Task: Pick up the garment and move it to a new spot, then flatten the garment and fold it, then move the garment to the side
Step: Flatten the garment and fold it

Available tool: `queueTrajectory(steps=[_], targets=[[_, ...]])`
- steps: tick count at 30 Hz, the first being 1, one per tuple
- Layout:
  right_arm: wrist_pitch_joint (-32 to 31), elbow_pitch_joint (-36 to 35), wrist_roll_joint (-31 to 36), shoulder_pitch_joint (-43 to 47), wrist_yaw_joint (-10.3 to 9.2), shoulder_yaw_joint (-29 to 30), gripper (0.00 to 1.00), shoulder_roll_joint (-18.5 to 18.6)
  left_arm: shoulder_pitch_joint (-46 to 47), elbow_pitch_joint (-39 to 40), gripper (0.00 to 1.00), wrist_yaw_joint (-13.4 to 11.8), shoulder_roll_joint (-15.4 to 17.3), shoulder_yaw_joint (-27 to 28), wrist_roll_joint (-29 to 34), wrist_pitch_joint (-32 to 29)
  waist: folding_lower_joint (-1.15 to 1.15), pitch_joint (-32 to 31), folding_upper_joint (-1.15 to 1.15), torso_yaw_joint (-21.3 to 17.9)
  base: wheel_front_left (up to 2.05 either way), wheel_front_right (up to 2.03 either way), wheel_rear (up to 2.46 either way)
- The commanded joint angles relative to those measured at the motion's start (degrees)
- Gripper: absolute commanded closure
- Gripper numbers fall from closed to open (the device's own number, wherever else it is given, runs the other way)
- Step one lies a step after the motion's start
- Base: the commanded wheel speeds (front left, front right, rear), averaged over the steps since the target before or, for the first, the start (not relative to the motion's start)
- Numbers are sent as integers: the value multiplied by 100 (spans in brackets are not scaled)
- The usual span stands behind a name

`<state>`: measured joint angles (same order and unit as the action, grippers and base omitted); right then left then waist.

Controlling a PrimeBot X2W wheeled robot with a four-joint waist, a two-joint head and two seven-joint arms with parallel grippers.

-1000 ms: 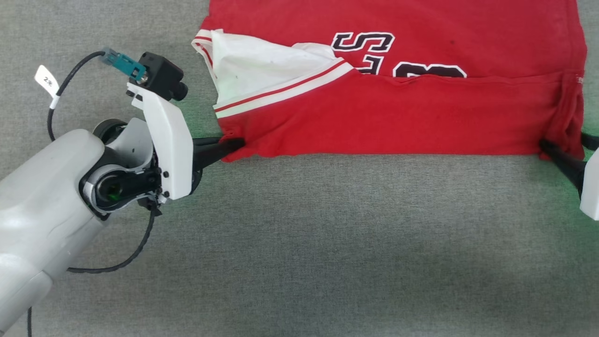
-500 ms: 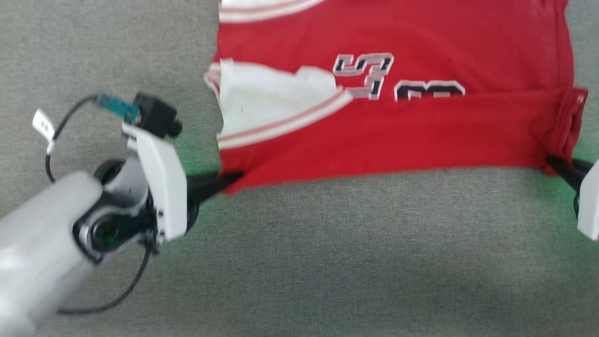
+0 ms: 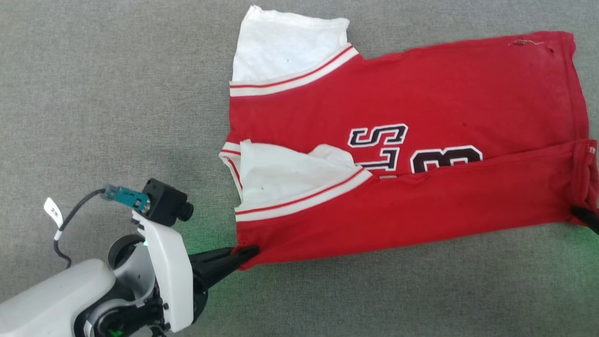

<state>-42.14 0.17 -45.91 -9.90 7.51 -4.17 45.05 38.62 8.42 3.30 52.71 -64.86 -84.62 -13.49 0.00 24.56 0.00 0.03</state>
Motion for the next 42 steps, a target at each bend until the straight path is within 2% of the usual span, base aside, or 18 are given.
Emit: queueTrajectory(steps=[1, 5, 6, 7, 8, 9, 10, 11, 15, 19, 25, 31, 36, 42], targets=[[19, -12, 4, 162, -5, 92, 100, -17, -99, 54, 100, -70, 44, -1, 80, 78, 0, 3, 0, 5, 0, 0, 0], [160, -62, 138, 218, -5, 274, 100, -117, -93, 42, 100, -136, -8, 12, 155, 152, 0, -16, 0, 0, 0, 0, 0], [223, -87, 187, 203, -5, 309, 80, -149, -72, 26, 100, -133, -21, 36, 146, 164, 0, -23, 0, -13, 0, 0, 0], [303, -79, 244, 162, -5, 407, 54, -215, -44, 9, 81, -135, -28, 62, 160, 204, 0, -30, 0, -27, 0, 0, 0], [404, -46, 323, 104, -6, 515, 4, -310, -18, -24, 56, -151, -23, 101, 174, 245, 0, -40, 0, -44, 0, 0, 0], [489, -37, 415, 75, -5, 585, 0, -382, 6, -59, 25, -171, -2, 135, 200, 305, 0, -50, 0, -63, 0, 0, 0], [489, -37, 415, 75, -5, 585, 0, -382, 6, -59, 25, -171, -2, 135, 200, 305, 0, -50, 0, -63, 0, 0, 0], [573, -36, 496, 54, -6, 629, 0, -444, 18, -96, 0, -179, 21, 160, 194, 342, 0, -56, 0, -79, 0, 0, 0], [943, -164, 773, -20, -4, 750, 0, -736, 126, -209, 0, -237, 137, 381, 215, 584, 0, -101, 0, -200, 0, 0, 0], [1528, -348, 1033, -156, -4, 724, 0, -1052, 360, -436, 0, -451, 268, 706, 370, 926, 0, -101, 0, -382, 0, 0, 0], [2916, -424, 1349, -507, -4, 395, 0, -1756, 904, -1397, 0, -738, 25, 1296, 476, 1574, 0, -51, 0, -773, 0, 0, 0], [4332, -276, 1540, -891, -3, -335, 0, -2166, 1665, -2612, 0, -733, -300, 1582, 663, 1799, 0, 120, 0, -1299, 0, 0, 0], [5130, -104, 1571, -1104, -3, -650, 0, -2345, 2340, -3456, 0, -545, -476, 1503, 822, 1313, 0, 340, 0, -1705, 0, 0, 0], [5431, 61, 1559, -1151, -3, -849, 0, -2426, 3126, -4142, 0, -168, -469, 1050, 926, -266, 0, 599, 0, -2034, 0, 0, 0]])
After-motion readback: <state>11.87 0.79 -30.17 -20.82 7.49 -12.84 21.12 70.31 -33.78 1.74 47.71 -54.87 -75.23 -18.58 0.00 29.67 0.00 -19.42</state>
